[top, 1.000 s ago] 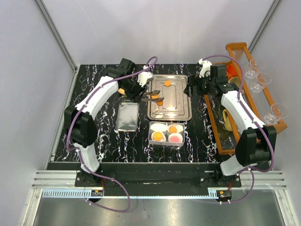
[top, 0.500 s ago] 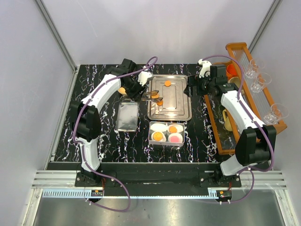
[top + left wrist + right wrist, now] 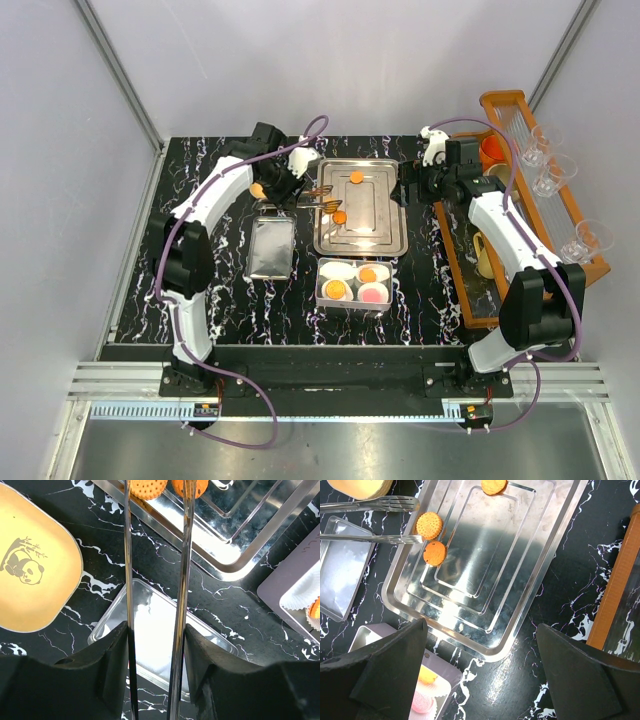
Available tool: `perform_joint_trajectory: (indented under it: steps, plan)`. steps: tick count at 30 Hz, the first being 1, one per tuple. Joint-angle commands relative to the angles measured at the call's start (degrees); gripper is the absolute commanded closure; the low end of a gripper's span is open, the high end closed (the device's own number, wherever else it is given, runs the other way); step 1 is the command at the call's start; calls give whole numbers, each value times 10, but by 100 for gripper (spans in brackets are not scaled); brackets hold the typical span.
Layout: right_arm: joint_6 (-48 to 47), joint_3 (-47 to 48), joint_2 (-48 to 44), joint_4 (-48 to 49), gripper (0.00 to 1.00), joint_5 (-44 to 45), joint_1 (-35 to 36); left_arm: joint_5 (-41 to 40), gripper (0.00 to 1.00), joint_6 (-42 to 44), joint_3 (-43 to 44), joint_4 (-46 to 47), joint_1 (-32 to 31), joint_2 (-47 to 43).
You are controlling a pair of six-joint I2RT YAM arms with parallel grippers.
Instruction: Pack the cookies
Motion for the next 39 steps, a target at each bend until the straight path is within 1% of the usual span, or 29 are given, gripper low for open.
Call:
perform_joint_trajectory:
  steps: [1, 6, 21, 39]
  plan:
    - [-3, 10, -1, 17, 0, 2, -2, 8, 53, 2, 5, 25, 7, 10]
    - [-5, 10, 1, 17, 0, 3, -2, 22, 51, -1, 8, 19, 12, 24]
    - [-5, 11, 2, 16, 0, 2, -2, 18, 51, 6, 25, 9, 18, 51]
    - [-3, 12, 5, 16, 0, 3, -2, 18, 51, -21, 61, 20, 25, 77]
